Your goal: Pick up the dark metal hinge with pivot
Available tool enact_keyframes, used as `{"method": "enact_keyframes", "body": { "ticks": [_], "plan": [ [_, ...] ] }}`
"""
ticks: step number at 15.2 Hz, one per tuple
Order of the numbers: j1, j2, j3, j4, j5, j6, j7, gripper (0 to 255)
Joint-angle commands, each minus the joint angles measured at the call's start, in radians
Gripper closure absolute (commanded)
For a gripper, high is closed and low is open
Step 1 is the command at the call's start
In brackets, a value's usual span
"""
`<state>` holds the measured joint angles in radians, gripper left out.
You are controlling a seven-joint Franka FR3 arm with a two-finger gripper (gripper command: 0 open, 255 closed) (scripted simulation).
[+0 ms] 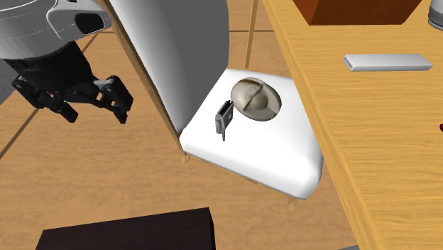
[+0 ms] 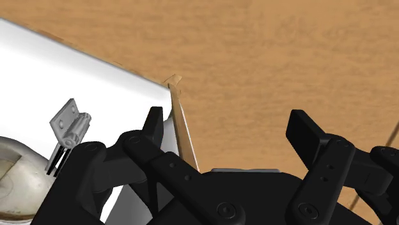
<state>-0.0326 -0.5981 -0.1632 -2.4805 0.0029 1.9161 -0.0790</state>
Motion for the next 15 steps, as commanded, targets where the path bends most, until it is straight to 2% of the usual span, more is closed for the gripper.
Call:
{"method": "enact_keyframes", "body": {
  "ticks": [1,8,15],
  "plan": [
    [-0.008,0.062,-0.02,0.005,-0.009,0.059,-0.018,0],
    [-0.031,0.296,-0.099,0.061,-0.015,0.234,-0.096,0],
    [-0.051,0.553,-0.166,0.176,0.04,0.369,-0.194,0]
  ]
}}
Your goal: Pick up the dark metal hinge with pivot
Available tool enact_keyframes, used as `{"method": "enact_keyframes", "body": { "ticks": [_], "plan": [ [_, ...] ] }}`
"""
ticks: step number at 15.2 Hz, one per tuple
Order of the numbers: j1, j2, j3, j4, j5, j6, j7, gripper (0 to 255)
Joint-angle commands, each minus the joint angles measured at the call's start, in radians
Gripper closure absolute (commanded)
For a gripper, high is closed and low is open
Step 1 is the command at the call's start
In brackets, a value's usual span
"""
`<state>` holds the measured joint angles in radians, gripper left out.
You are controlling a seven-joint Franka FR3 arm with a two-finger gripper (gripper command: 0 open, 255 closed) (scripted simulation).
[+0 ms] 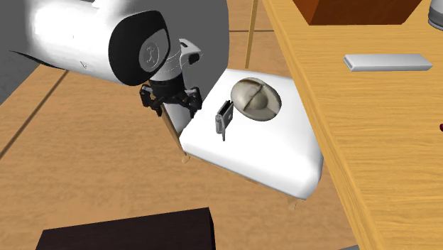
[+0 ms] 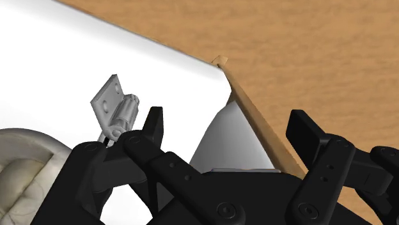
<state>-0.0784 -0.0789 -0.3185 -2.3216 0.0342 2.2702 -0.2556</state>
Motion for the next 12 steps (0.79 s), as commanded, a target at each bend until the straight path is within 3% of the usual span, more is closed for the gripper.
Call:
{"method": "enact_keyframes", "body": {
  "ticks": [1,12],
  "plan": [
    [-0.01,0.071,-0.017,0.038,0.021,0.03,-0.034,0],
    [-0.118,0.488,-0.026,0.346,0.18,0.116,-0.188,0]
  ]
}}
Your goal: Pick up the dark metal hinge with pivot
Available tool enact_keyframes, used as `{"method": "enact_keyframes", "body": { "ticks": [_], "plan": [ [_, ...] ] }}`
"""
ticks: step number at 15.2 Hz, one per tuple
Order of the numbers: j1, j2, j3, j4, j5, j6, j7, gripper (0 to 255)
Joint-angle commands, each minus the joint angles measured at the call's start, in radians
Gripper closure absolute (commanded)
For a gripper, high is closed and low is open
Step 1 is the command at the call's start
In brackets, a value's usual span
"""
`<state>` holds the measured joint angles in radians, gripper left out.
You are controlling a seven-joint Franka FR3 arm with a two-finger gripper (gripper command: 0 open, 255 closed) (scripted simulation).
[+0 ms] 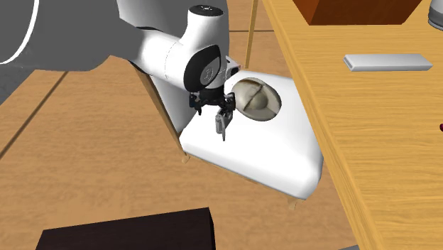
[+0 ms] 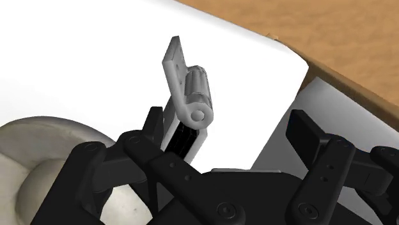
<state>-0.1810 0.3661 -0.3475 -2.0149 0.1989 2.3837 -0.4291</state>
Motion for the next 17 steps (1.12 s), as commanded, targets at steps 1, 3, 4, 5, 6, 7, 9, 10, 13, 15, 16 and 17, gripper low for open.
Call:
{"method": "enact_keyframes", "body": {
  "ticks": [1,3,4,5,6,7,9,10,13,15,16,17],
  "plan": [
    [-0.029,0.08,0.006,0.074,0.026,0.003,-0.023,0],
    [-0.048,0.127,0.011,0.12,0.038,0.003,-0.033,0],
    [-0.05,0.136,0.014,0.119,0.042,0.013,-0.035,0],
    [-0.052,0.145,0.017,0.118,0.047,0.023,-0.038,0],
    [-0.054,0.154,0.02,0.118,0.051,0.032,-0.041,0],
    [-0.057,0.164,0.023,0.118,0.056,0.042,-0.044,0],
    [-0.061,0.183,0.03,0.118,0.064,0.06,-0.05,0],
    [-0.065,0.199,0.035,0.119,0.071,0.074,-0.054,0],
    [-0.066,0.203,0.036,0.123,0.072,0.074,-0.055,255],
    [-0.066,0.203,0.036,0.124,0.072,0.073,-0.054,255],
    [-0.066,0.203,0.036,0.124,0.072,0.073,-0.054,255],
    [-0.066,0.203,0.036,0.124,0.072,0.073,-0.054,255]
  ]
}}
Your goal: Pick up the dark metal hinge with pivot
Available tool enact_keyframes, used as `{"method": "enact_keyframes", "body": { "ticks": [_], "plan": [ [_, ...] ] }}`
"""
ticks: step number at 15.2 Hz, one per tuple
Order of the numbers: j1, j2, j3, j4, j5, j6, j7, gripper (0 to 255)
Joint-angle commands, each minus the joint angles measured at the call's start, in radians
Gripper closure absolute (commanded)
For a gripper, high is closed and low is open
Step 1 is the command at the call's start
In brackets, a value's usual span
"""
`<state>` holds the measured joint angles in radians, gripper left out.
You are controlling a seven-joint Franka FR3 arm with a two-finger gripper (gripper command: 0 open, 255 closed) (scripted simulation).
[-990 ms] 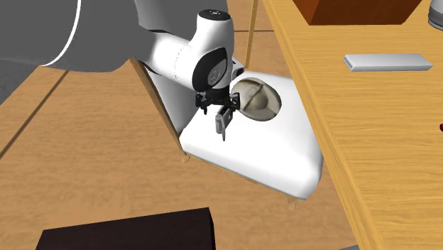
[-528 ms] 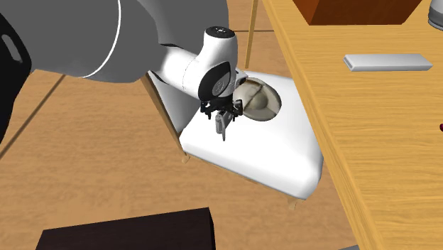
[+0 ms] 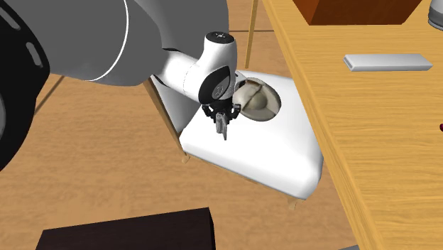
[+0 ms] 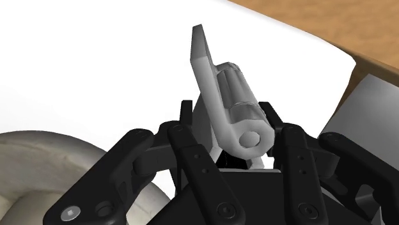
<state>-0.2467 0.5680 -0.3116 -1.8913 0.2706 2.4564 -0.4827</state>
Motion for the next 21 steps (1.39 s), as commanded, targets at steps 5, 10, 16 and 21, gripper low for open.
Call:
{"method": "enact_keyframes", "body": {
  "ticks": [5,10,16,21],
  "plan": [
    [0.0,-0.003,-0.001,-0.005,-0.001,0.002,-0.001,255],
    [0.012,-0.051,-0.017,-0.006,-0.022,-0.044,0.013,255],
    [0.025,-0.106,-0.035,0.001,-0.049,-0.103,0.031,255],
    [0.032,-0.141,-0.045,0.01,-0.066,-0.145,0.042,255]
  ]
}}
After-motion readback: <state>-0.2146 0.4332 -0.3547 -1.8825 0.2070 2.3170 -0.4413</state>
